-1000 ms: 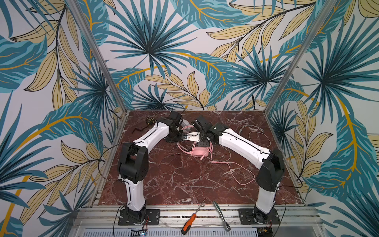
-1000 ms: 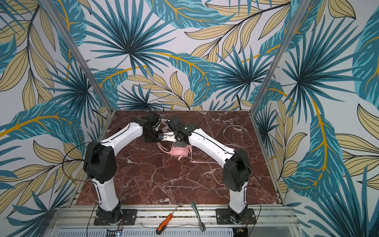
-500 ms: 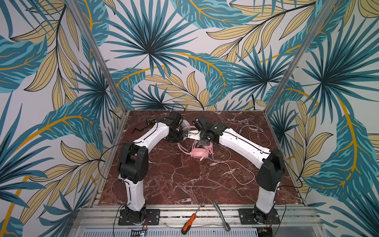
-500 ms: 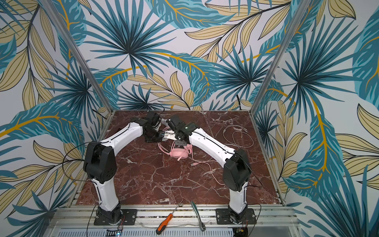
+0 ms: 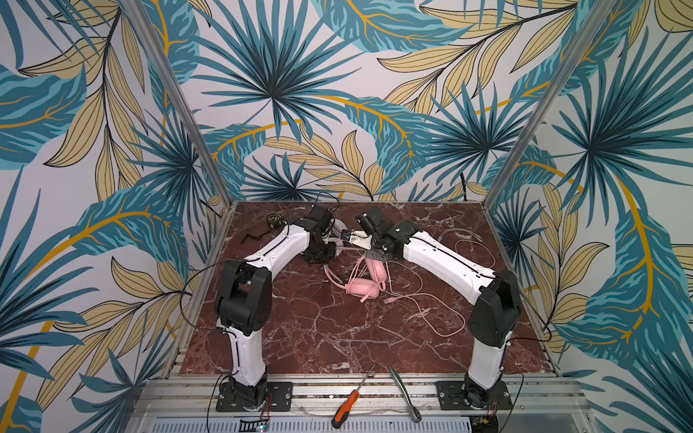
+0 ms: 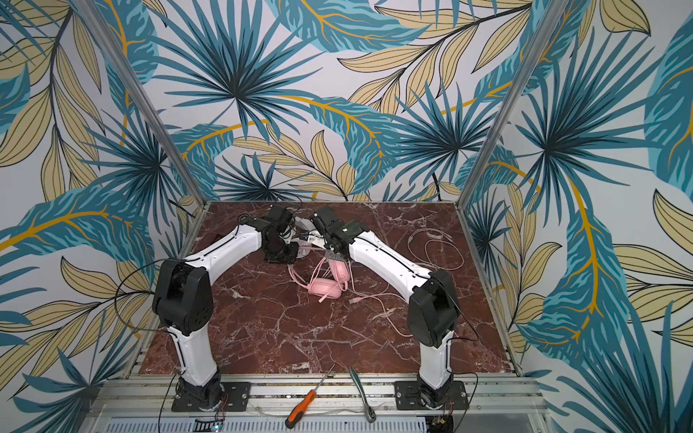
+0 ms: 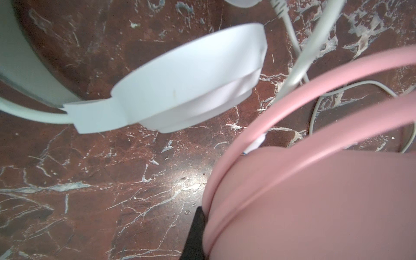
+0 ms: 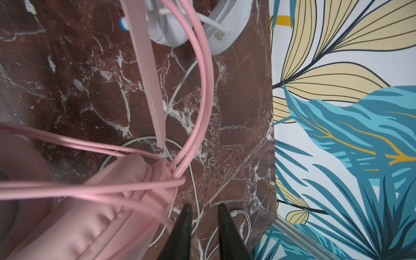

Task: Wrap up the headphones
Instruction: 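Open the right gripper and draw it back from the headset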

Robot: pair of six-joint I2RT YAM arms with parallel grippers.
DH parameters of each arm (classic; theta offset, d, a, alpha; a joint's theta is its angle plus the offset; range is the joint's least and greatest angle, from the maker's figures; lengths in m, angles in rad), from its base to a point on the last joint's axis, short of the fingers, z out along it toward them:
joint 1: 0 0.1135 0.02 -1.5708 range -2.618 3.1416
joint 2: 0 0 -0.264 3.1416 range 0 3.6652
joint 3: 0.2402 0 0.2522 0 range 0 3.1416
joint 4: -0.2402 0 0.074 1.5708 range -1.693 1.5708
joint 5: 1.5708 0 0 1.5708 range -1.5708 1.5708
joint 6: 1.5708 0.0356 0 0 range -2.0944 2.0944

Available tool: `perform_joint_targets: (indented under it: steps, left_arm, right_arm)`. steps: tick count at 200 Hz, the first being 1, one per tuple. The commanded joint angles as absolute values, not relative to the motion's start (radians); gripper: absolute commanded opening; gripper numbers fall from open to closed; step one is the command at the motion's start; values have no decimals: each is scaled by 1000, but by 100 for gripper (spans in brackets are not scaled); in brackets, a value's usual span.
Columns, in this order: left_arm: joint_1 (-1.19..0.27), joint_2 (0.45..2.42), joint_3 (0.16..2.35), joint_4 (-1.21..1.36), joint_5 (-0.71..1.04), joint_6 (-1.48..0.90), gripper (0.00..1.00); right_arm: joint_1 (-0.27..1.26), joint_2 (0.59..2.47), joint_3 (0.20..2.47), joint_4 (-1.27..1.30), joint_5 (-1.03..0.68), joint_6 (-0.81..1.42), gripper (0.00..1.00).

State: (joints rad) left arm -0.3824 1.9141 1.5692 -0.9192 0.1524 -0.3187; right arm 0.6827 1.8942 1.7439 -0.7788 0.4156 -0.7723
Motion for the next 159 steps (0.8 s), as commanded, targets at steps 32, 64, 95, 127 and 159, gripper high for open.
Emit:
perform_joint_targets:
  steps: [32, 64, 95, 127, 159]
  left_arm:
    - [-385, 1873, 1563, -916, 228, -299, 0]
    - [-384, 1878, 1563, -917, 243, -295, 0]
    - [-384, 1889, 1568, -917, 256, -293, 0]
    - [-382, 1893, 1568, -917, 261, -295, 0]
    - [-371, 1890, 1567, -917, 273, -296, 0]
  right_arm:
    - [657, 1934, 1762, -793, 407, -679, 23]
    - [617, 1928, 1800, -823, 368, -561, 24]
    - [566, 1882, 1816, -823, 276, -448, 27]
    - [513, 1812, 1782, -806, 204, -329, 33]
    - [470, 1665, 1579, -660, 132, -211, 42]
